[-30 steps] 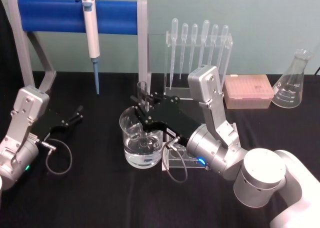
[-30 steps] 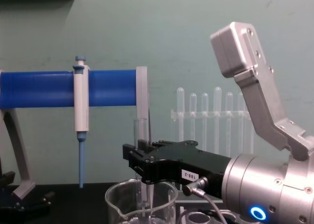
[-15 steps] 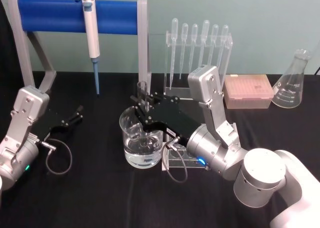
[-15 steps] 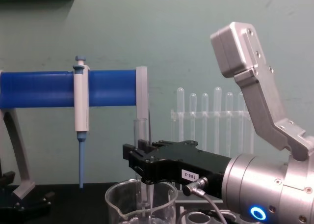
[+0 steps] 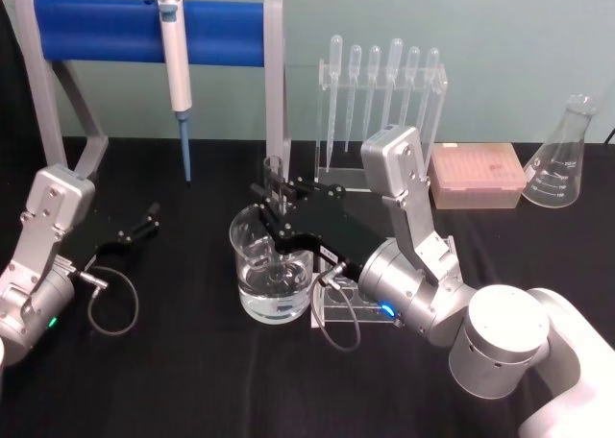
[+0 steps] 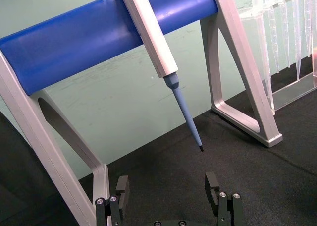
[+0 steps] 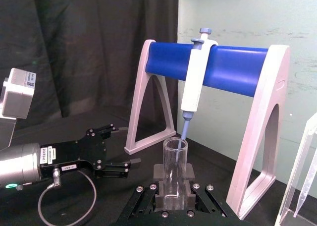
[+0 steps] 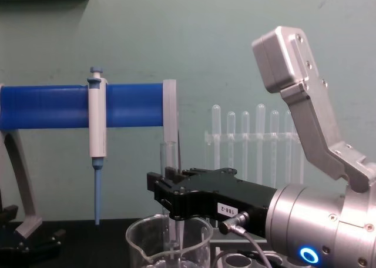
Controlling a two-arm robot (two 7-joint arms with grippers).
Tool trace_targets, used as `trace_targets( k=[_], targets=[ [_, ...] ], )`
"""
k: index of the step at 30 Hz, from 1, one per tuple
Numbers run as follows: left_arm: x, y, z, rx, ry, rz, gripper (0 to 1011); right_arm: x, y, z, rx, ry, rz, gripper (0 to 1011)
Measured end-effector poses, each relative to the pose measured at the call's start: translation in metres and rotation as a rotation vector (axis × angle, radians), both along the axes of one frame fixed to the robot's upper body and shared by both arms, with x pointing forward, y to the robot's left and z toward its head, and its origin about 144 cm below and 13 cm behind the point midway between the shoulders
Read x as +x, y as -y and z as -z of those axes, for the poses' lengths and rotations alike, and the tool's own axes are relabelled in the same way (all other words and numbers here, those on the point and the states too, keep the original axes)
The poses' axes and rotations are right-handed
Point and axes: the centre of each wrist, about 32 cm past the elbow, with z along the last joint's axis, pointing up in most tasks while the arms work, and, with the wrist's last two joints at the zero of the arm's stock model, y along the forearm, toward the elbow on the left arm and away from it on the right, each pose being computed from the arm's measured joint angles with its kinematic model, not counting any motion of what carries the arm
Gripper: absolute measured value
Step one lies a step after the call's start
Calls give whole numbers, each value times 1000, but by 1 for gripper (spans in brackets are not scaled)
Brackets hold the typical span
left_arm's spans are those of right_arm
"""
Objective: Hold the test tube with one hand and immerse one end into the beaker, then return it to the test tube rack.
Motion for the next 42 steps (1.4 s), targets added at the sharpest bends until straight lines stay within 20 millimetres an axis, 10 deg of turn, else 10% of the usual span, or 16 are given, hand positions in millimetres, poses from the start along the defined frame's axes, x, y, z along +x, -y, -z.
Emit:
trace_targets(
  k=[42],
  targets=[
    [0,0,0,0,0,0,1000,0,0,0,0,0,0,225]
  ],
)
